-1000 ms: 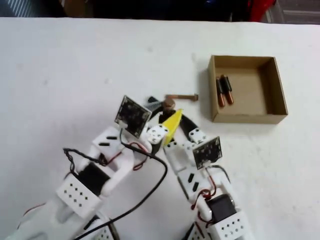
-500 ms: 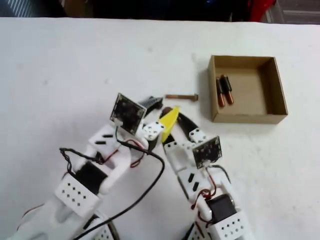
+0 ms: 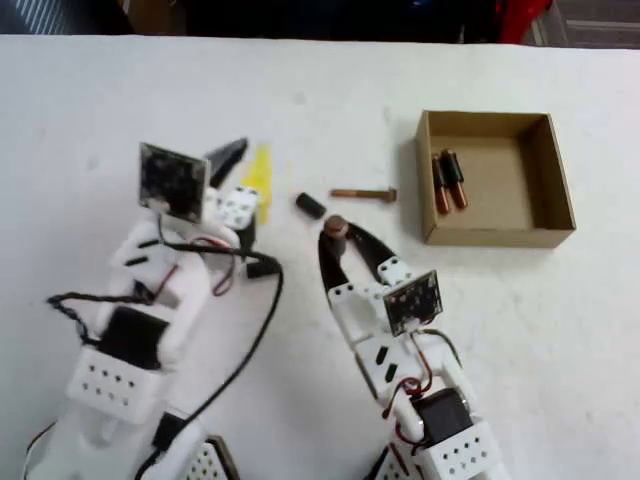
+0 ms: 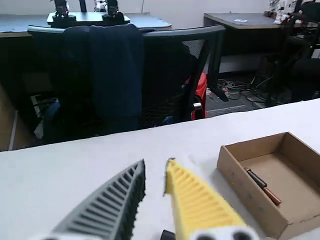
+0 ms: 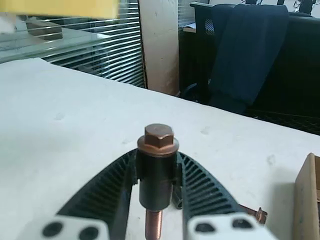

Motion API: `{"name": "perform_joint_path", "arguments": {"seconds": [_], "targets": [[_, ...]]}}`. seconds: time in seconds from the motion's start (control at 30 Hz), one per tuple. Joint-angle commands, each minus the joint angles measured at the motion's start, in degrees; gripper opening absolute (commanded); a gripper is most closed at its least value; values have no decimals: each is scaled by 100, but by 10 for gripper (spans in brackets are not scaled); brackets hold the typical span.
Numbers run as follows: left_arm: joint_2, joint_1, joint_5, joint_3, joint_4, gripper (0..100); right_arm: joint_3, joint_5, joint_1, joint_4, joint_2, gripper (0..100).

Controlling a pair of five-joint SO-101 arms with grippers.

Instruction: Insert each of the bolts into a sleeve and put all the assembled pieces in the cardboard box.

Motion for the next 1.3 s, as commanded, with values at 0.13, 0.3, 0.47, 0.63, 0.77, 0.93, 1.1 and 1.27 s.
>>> {"name": "perform_joint_path", "arguments": {"seconds": [0.13, 0.3, 0.47, 0.63, 0.77, 0.93, 1.1, 1.27], "targets": [[-110, -963, -53, -809, 2303, 39, 18, 167, 75, 180, -101, 17], [-110, -1226, -70, -70, 2514, 41, -211, 246, 523, 259, -101, 17], [-110, -1182, -1134, 404, 2505, 39, -1002, 484, 1358, 1209, -84, 17], [-110, -1226, -1231, 1099, 2101, 39, -1934, 501, 1833, 2299, -75, 17], [-110, -1235, -1231, 1521, 1609, 39, -2769, 1037, 2079, 2879, -66, 17], [-110, -1226, -1231, 1574, 1618, 39, -3437, 1433, 2097, 3345, 286, 17], [-110, -1235, -1266, 1749, 1582, 39, -4378, 1415, 2448, 3556, 1780, 17], [-110, -1235, -1266, 1758, 1582, 39, -5547, 1459, 3029, 3530, 3644, 17]]}}
